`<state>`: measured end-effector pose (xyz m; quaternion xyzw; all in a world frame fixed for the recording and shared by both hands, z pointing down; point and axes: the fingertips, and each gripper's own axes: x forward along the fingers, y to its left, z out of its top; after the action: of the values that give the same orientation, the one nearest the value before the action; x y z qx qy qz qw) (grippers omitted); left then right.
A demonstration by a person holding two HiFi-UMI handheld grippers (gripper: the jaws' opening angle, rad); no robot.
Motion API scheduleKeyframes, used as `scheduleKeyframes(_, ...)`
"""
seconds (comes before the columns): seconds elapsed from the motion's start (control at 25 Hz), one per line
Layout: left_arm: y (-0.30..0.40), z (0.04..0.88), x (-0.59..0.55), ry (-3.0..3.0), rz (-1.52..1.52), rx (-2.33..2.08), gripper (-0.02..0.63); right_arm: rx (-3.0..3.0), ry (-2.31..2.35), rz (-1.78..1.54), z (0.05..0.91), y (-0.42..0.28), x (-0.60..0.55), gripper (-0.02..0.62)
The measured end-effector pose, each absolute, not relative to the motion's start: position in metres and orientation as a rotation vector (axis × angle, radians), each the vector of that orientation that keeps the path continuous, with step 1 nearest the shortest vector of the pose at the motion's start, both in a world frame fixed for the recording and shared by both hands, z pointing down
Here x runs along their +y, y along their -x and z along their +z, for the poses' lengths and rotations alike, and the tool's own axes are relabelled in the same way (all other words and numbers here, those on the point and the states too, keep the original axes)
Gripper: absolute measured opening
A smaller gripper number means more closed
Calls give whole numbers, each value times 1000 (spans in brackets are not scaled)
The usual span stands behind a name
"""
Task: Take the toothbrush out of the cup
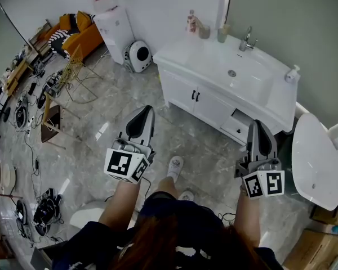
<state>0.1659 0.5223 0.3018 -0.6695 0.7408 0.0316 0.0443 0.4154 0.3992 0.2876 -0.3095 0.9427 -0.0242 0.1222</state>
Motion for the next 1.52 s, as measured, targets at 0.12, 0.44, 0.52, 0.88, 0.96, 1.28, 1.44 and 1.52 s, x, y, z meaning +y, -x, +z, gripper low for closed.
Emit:
scheduleKeyframes(0.12, -158, 305, 504, 2056, 109, 2253, 26, 2744, 908, -67, 288, -407, 384, 15)
scheduleKeyframes(0.44, -117, 307, 426, 2101, 113, 2204, 26, 2751, 937, -34, 286, -366, 321, 15)
scheduleKeyframes(0.52, -102, 307, 401, 2120, 112, 2189, 26, 2750, 952, -39, 285, -351, 300, 15)
scheduleKeyframes(0.88, -12, 295, 289, 2183, 101, 2118, 27, 2730, 995, -38, 276, -259, 202, 15)
scheduleKeyframes(0.96, 6, 293, 270, 2187, 116, 2106, 28, 2727, 1001, -37, 275, -241, 186, 15)
scheduleKeyframes(1.28, 46, 299, 218, 2233, 136, 2081, 27, 2737, 1019, -40, 279, -193, 142, 15)
scheduleKeyframes(1.44, 62, 309, 195, 2226, 148, 2118, 27, 2746, 1008, -53, 285, -179, 109, 15)
scheduleKeyframes(1.52, 71, 315, 179, 2206, 143, 2145, 27, 2749, 992, -66, 289, -170, 85, 15)
